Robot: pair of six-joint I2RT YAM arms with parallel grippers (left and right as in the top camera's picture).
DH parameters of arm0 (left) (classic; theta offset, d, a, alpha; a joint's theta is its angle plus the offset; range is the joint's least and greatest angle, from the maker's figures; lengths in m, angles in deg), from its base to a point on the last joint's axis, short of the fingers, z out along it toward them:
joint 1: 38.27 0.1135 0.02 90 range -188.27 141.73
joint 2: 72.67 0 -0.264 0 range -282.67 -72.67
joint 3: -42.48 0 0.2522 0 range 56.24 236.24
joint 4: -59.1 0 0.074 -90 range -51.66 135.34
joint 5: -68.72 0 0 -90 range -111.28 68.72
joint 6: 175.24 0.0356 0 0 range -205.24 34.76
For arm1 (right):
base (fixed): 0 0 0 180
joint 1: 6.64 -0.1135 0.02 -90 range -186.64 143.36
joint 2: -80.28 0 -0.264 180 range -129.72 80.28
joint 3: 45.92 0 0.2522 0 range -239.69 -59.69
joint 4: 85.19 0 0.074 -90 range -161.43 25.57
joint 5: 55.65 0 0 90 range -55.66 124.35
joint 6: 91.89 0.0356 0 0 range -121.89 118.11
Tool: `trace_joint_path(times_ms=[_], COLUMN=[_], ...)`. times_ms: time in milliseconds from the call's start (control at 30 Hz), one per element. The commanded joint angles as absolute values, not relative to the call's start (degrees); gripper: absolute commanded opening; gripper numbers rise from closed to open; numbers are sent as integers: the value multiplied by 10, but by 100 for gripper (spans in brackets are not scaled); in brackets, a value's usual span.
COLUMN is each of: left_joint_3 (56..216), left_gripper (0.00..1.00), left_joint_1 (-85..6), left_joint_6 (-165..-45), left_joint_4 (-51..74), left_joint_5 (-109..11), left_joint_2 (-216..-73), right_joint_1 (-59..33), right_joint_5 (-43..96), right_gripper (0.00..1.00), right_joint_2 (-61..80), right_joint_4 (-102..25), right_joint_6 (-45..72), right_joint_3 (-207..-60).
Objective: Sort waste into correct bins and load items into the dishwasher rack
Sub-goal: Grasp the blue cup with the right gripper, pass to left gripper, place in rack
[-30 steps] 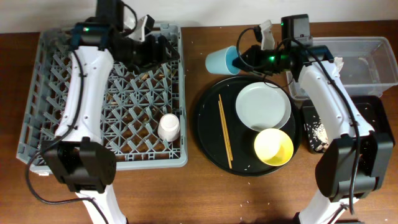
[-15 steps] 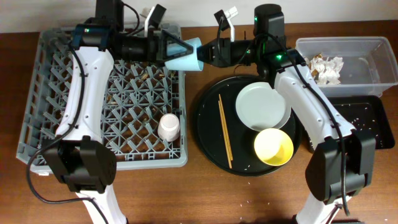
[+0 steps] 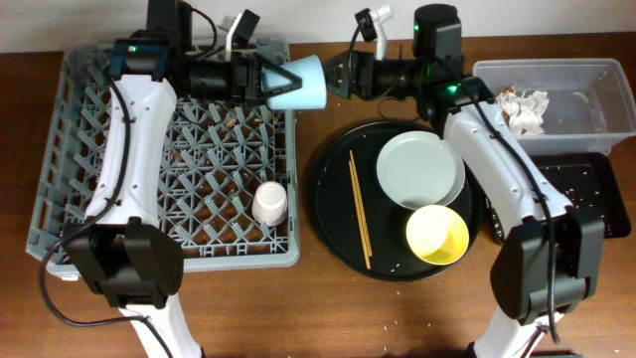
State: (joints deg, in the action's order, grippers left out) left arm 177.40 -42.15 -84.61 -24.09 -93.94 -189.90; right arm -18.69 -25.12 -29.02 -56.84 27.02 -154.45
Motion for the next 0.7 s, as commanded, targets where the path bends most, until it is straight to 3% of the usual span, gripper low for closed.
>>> trace_joint_path(times_ms=[0, 167, 400, 433, 500, 600, 667], left_joint_3=[1777, 1837, 1836, 1836, 1836, 1839, 1866], left_gripper=[36, 36, 37, 40, 69, 95, 95], left_joint_1=[-393, -446, -536, -536, -537, -536, -530], left_joint_6=[-897, -917, -948, -951, -951, -951, -951], left_joint_4=[-241, -377, -400, -393, -376, -366, -377], left_joint_5=[-745, -351, -239, -232, -232, -232, -237], left_joint_2=[-1901, -1902, -2034, -2050, -2074, -2073, -2073], right_joint_1=[-134, -120, -134, -134, -134, -134, -145], right_joint_5=[-182, 36, 96, 96, 96, 96, 101], right_gripper=[98, 98, 98, 98, 98, 98, 93], right_joint_2=[-288, -288, -288, -288, -288, -288, -288], right_joint_4=[-460, -227, -161, -158, -151, -150, -144], right_joint_6=[188, 86, 73, 69, 68, 68, 60], right_joint_3=[-1548, -1548, -1548, -1548, -1548, -1548, -1548])
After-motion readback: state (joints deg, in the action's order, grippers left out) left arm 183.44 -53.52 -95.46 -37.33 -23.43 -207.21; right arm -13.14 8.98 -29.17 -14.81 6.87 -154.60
